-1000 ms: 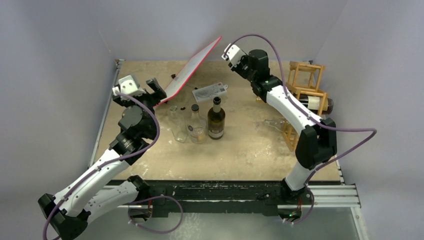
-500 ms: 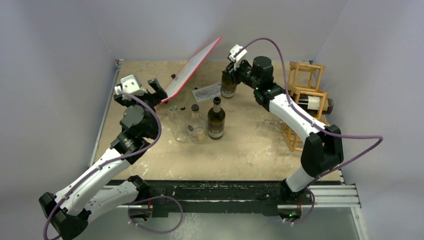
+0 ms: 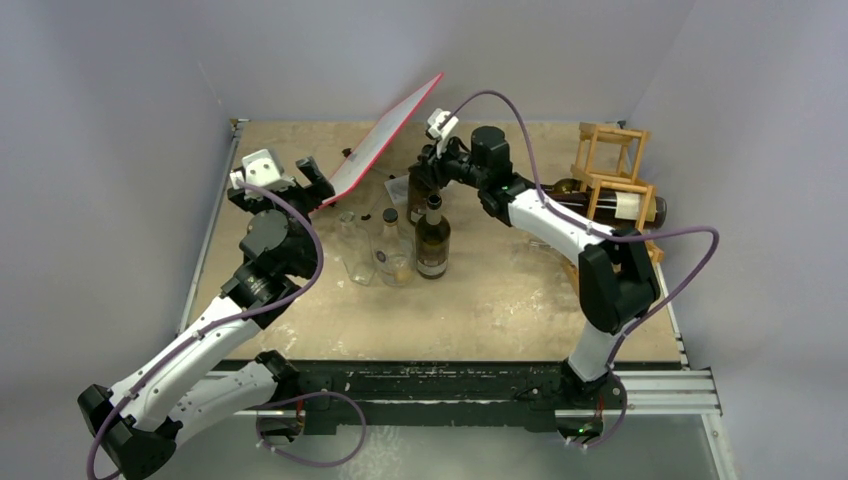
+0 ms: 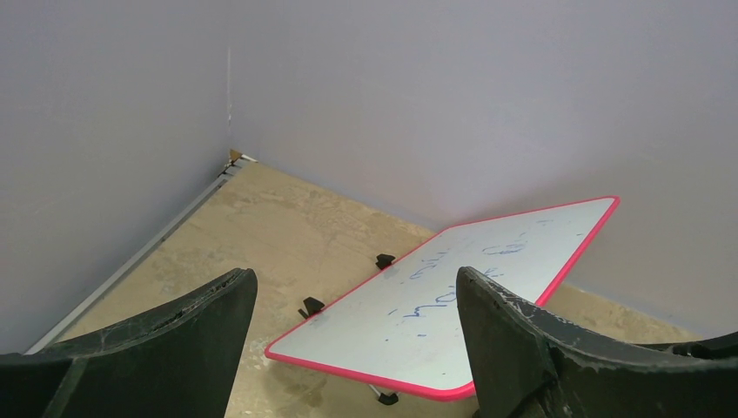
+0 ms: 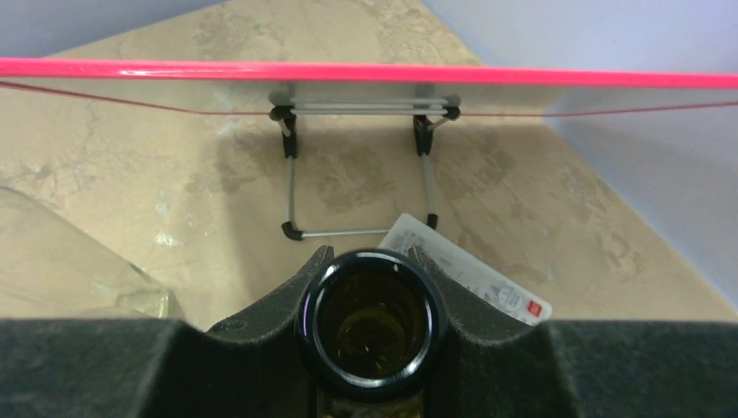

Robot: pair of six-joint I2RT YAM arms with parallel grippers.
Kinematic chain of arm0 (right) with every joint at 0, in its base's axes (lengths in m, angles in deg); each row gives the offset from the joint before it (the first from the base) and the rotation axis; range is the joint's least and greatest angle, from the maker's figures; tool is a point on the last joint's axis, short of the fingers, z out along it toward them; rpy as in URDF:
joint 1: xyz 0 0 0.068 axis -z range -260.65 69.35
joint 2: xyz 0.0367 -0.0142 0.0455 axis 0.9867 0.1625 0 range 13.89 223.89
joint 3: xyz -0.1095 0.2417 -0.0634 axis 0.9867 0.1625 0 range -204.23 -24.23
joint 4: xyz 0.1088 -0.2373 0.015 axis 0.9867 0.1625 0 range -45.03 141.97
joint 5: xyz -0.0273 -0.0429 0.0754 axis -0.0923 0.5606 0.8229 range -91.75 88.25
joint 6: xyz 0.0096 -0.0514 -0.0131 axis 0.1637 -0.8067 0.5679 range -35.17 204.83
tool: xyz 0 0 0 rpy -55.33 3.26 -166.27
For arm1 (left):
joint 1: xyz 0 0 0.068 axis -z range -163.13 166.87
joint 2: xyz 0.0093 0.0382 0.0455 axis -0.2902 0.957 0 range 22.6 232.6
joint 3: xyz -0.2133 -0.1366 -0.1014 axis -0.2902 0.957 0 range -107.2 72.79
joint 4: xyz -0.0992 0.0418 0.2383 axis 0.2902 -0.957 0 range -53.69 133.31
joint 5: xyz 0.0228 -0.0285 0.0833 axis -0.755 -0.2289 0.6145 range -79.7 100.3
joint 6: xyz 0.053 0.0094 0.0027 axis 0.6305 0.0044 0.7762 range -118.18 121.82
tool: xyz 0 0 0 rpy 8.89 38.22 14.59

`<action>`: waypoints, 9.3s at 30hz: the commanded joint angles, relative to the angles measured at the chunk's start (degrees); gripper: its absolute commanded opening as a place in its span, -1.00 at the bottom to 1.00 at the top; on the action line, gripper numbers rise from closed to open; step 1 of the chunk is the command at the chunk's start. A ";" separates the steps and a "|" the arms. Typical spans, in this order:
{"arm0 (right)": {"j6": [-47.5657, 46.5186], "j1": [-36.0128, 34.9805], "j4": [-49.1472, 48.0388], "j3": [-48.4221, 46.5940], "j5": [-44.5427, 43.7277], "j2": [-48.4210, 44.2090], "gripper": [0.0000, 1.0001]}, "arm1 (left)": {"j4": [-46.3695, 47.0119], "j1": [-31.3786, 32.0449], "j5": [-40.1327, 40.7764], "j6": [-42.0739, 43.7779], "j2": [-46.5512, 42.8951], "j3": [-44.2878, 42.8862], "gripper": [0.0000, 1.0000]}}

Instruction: Take the wine bottle off the wine rack

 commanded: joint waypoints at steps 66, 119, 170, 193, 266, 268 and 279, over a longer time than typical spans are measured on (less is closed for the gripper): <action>-15.41 -1.97 43.80 -0.17 -33.14 -39.47 1.00 | 1.81 0.24 -0.45 -0.44 -2.14 -0.91 0.67; -45.43 9.19 27.30 16.47 -53.00 -12.85 0.76 | 2.38 0.21 1.95 -0.24 -3.27 -0.23 0.99; -51.93 9.61 10.15 28.36 -53.24 -17.64 -1.00 | 2.65 0.19 0.39 0.07 -1.03 -0.03 0.98; -43.95 5.00 10.93 18.26 -46.61 -15.19 -1.00 | 2.61 0.14 0.34 -0.11 -1.02 -0.11 0.97; -43.51 0.72 12.21 25.53 -23.68 -28.02 -1.00 | -1.54 -0.37 -15.85 -2.85 -2.98 -3.28 1.00; -42.27 1.64 12.41 25.82 -23.07 -28.64 -1.00 | -4.44 -0.28 -23.99 -4.85 -1.88 -6.73 1.00; -37.89 3.55 12.56 25.77 -17.95 -30.69 -1.00 | -10.11 1.33 -57.68 -18.86 0.41 -7.71 0.87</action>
